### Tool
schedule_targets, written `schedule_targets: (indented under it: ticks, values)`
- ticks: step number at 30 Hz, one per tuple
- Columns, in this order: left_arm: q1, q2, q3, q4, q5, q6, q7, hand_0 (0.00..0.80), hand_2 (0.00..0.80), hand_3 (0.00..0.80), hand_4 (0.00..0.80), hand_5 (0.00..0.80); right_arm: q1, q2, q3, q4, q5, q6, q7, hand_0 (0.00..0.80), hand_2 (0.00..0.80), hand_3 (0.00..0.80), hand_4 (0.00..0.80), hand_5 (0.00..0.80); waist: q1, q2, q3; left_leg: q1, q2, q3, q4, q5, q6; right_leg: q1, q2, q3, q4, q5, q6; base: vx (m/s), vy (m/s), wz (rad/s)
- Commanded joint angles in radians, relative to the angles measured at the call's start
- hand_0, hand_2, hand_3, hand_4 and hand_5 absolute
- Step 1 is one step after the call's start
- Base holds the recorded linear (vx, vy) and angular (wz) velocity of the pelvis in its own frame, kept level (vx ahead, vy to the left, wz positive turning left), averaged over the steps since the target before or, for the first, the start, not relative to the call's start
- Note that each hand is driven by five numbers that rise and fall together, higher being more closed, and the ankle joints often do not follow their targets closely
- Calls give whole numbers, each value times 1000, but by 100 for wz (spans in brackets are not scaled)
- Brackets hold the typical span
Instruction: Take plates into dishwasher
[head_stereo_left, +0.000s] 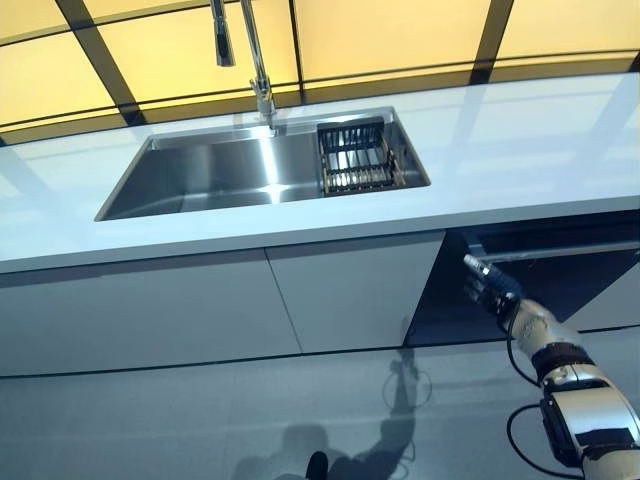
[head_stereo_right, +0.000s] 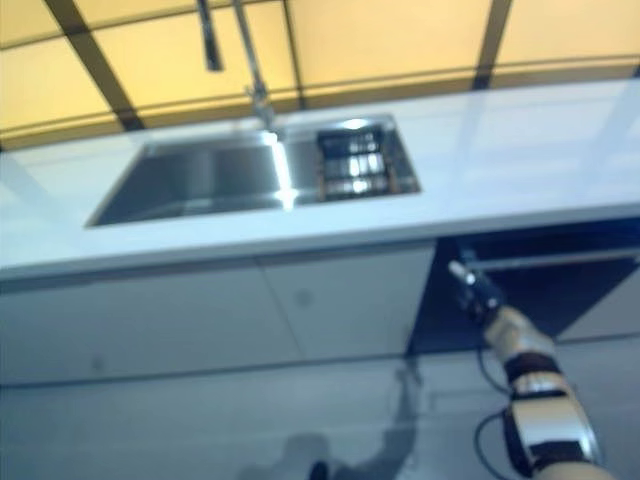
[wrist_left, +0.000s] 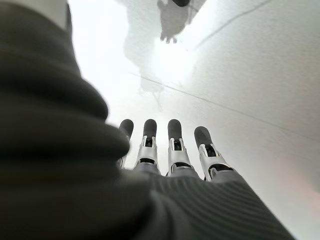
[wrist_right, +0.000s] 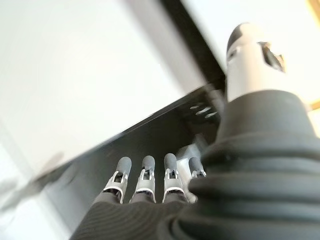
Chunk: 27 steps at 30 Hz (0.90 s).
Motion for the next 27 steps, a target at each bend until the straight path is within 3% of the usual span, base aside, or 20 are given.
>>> schedule_targets:
  ticks: [1,5,8,13,23,27]
  values:
    - [-52,31,-6,18,28,8,37,0,0,0,0,0,23,7,80,-55,-68,10,19,0,0,0,0,0,10,-26,12,49,0,59,45,-150,23,-5,-4,64,-48,6,-44,-9,34,-3]
    - [-58,30,-2,8,37,17,43,0,0,0,0,0,125,61,100,-94,-129,17,27,0,0,0,0,0,-5,-38,-6,67,3,73,19,-146,26,8,7,76,-85,28,-34,-28,35,-7]
    - [-60,20,-5,-4,62,21,53,0,0,0,0,0,247,99,122,-125,-255,-14,47,0,0,0,0,0,-22,-46,-26,74,2,85,-4,-139,27,11,14,85,-117,50,-20,-43,41,-9]
    - [-78,10,-57,-38,161,51,50,0,0,0,0,0,365,123,149,-109,-362,-38,74,0,0,0,0,0,-39,-53,-46,66,0,100,-4,-143,29,-5,11,96,-117,65,3,-58,44,-1]
    - [-130,-44,-149,-19,205,157,-60,0,0,0,0,0,493,257,112,143,-389,33,89,0,0,0,0,0,-79,-63,-71,94,0,134,-4,-164,51,3,12,126,-117,74,15,-5,38,-8]
    - [-143,-74,-162,-2,199,151,-86,0,0,0,0,0,511,294,93,195,-411,45,67,0,0,0,0,0,-87,-64,-76,107,2,141,-4,-174,56,10,13,134,-117,74,19,11,46,-14]
